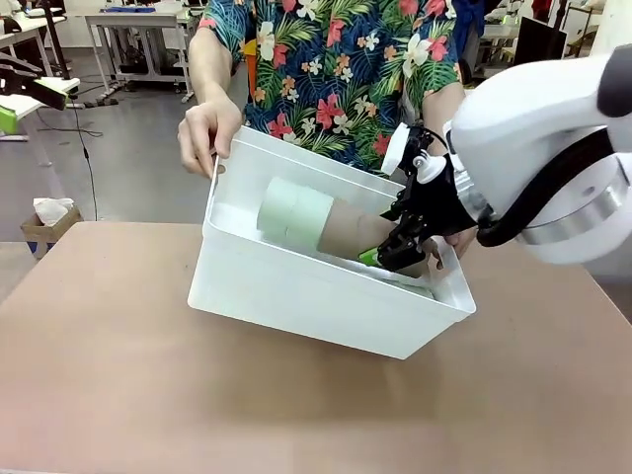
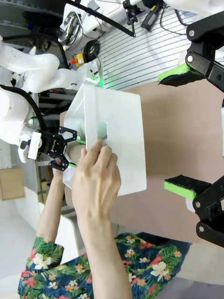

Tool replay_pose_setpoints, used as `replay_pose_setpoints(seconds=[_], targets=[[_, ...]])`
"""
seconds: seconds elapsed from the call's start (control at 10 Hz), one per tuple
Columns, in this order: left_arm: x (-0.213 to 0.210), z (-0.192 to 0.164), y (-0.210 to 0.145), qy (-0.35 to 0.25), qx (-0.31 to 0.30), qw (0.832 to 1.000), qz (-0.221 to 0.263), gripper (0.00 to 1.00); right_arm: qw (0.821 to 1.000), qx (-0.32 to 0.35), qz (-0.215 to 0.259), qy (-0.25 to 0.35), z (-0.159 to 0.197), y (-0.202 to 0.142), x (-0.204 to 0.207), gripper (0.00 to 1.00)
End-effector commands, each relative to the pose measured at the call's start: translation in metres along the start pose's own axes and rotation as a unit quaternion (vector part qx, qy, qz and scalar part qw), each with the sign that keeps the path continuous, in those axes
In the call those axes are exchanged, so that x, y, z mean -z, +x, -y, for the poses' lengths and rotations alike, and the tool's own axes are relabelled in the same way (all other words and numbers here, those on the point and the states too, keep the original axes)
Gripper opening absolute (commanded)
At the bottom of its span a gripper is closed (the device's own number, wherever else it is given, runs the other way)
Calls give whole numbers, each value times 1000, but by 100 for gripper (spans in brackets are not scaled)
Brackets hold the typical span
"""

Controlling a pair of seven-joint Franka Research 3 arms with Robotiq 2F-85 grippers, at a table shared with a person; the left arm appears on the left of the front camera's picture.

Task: Stack the cups and store them in the basket.
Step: Place the stack of Reusable plastic cups into the Pantry Basket.

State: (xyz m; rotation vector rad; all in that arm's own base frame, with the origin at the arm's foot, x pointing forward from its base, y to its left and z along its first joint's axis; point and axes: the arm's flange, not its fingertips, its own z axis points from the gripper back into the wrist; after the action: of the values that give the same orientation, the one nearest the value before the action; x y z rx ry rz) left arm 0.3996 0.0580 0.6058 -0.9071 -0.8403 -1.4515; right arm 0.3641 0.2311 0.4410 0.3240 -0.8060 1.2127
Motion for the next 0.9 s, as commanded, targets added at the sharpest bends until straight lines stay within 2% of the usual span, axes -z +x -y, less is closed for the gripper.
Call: replay_pose_setpoints(seconds=[0.0, 0.3, 0.4, 0.8], targets=[[-1, 2, 4, -2, -3, 1000, 2, 100, 1000, -8, 11, -19, 6, 6, 14, 86], [-1, 2, 4, -2, -3, 1000, 2, 100, 1000, -9, 11, -8, 12, 4, 13, 86], [-1, 2, 4, -2, -3, 1000, 2, 100, 1000, -5, 12, -5, 14, 0, 8, 100], [-1, 2, 4, -2, -3, 1000, 2, 100, 999, 2, 51, 15, 19, 3, -33, 100]])
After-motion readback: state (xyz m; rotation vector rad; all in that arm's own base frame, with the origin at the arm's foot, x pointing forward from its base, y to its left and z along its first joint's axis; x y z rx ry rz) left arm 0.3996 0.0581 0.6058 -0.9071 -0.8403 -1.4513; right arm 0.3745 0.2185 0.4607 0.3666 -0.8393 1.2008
